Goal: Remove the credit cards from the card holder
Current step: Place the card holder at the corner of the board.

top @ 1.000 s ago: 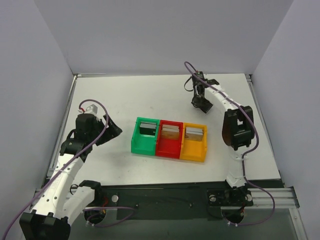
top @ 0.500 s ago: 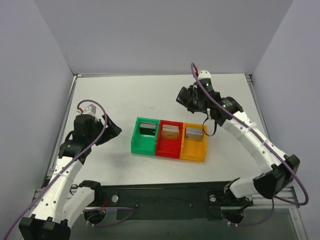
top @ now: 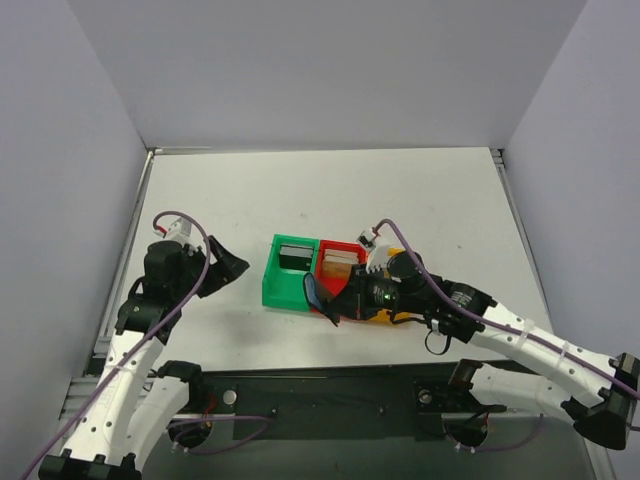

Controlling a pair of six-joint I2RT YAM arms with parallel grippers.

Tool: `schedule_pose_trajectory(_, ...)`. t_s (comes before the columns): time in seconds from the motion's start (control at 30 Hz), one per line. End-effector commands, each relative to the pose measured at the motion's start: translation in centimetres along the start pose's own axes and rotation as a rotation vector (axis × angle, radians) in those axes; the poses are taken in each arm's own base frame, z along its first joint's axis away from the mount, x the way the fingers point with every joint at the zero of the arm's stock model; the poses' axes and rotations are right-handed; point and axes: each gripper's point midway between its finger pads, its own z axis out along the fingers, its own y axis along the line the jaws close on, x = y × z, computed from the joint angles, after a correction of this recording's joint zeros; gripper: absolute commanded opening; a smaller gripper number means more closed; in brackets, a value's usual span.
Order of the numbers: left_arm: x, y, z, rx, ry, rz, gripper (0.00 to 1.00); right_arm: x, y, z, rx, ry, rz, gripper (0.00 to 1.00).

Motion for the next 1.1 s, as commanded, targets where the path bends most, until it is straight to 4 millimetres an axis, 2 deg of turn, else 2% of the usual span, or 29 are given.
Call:
schedule_pose_trajectory(0.0, -0.1, -1.8, -0.6, 0.1, -0.018, -0.003, 0.84, 1.2, 3.2, 0.0, -0.224, -0.033, 0.131, 0.0)
schedule_pose_trajectory(0.17, 1.5, -1.5, -0.5, 0.121, 0.024, -0.018, 0.84, 5.6, 1.3, 2.0, -0.227, 0.021, 0.18, 0.0)
schedule_pose_trajectory(0.3, 2.2, -1.1, -0.4, 0.113, 0.043, -0.027, 0.84, 8.2, -0.2, 3.1, -0.161, 0.067, 0.171, 0.0)
schedule_pose_trajectory(0.47, 2.7, -1.1, -0.5, 0.122, 0.05, -0.034, 0.84, 9.7, -2.5, 3.6, -0.065, 0.085, 0.175, 0.0)
schedule_pose_trajectory(0.6, 2.8, -1.0, -0.4, 0.117, 0.051, -0.032, 0.84, 10.7, -4.6, 3.6, 0.032, 0.104, 0.179, 0.04)
schedule_pose_trajectory(0.87, 3.1, -0.8, -0.1, 0.114, 0.059, -0.043, 0.84, 12.7, -8.3, 2.9, 0.211, 0.159, 0.189, 0.07)
schedule_pose_trajectory(0.97, 3.4, -0.7, 0.1, 0.113, 0.066, -0.05, 0.84, 13.7, -8.1, 2.8, 0.183, 0.195, 0.203, 0.06)
schedule_pose_trajectory(1.07, 3.6, -0.8, 0.3, 0.121, 0.068, -0.056, 0.84, 13.7, -6.6, 3.3, 0.092, 0.202, 0.219, 0.05)
